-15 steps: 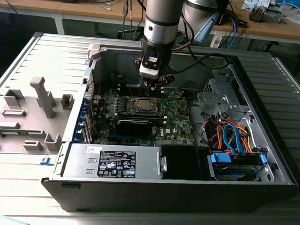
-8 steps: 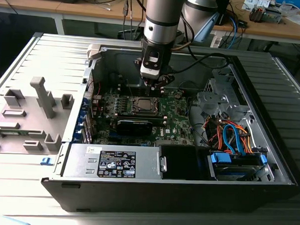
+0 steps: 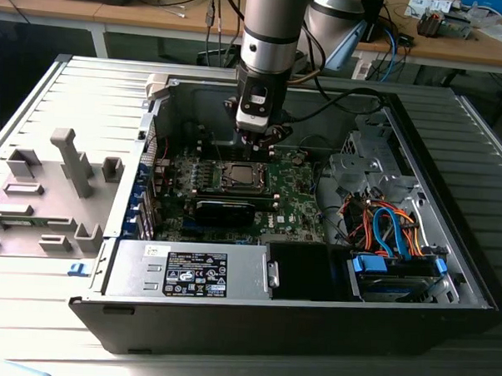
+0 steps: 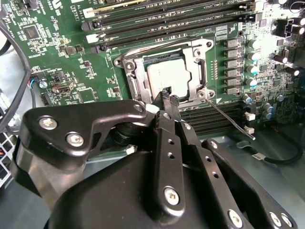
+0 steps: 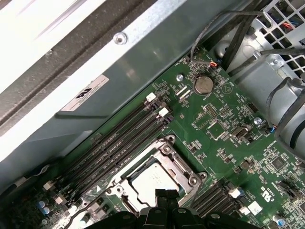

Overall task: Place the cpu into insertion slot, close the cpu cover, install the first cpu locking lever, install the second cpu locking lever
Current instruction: 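Install the first cpu locking lever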

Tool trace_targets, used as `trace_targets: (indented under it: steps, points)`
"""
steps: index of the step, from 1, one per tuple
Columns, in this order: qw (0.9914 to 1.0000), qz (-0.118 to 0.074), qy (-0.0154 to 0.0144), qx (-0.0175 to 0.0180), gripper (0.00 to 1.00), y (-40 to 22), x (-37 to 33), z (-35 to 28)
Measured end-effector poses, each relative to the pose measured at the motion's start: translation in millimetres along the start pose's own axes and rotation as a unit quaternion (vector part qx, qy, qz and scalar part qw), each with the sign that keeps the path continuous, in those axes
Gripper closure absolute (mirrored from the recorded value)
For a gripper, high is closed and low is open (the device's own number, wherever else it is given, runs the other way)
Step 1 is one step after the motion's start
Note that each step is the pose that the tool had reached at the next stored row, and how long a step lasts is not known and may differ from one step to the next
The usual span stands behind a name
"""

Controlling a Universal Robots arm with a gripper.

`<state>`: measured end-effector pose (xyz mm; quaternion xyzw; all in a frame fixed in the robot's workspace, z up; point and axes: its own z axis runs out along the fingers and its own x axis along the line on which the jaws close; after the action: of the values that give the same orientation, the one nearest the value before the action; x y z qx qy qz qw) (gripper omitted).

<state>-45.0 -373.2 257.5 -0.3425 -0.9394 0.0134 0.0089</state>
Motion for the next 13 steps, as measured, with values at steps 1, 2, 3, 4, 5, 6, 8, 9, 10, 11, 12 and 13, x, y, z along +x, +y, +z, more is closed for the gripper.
trace_targets:
  steps: [1,2,3,4,5,6,8,9,10,11,12,13]
  points:
    - [1.00000,-0.001,-0.0001,0.0000,0.89,0.0,0.0,0.0]
    - [1.00000,-0.002,-0.0001,0.0000,0.89,0.0,0.0,0.0]
    - [0.99999,-0.005,-0.0002,0.0000,0.89,0.0,0.0,0.0]
    - [0.99998,-0.007,-0.0002,0.0001,0.89,0.0,0.0,0.0]
    - [0.99995,-0.010,-0.0003,0.0001,0.89,0.0,0.0,0.0]
    - [0.99993,-0.011,-0.0004,0.0001,0.89,0.0,0.0,0.0]
    - [0.99987,-0.016,-0.0005,0.0001,0.89,0.0,0.0,0.0]
    - [0.99983,-0.018,-0.0006,0.0001,0.89,0.0,0.0,0.0]
    - [0.99981,-0.019,-0.0006,0.0002,0.89,0.0,0.0,0.0]
    - [0.99978,-0.021,-0.0007,0.0002,0.89,0.0,0.0,0.0]
    - [0.99974,-0.023,-0.0007,0.0002,0.89,0.0,0.0,0.0]
    - [0.99969,-0.025,-0.0008,0.0002,0.89,0.0,0.0,0.0]
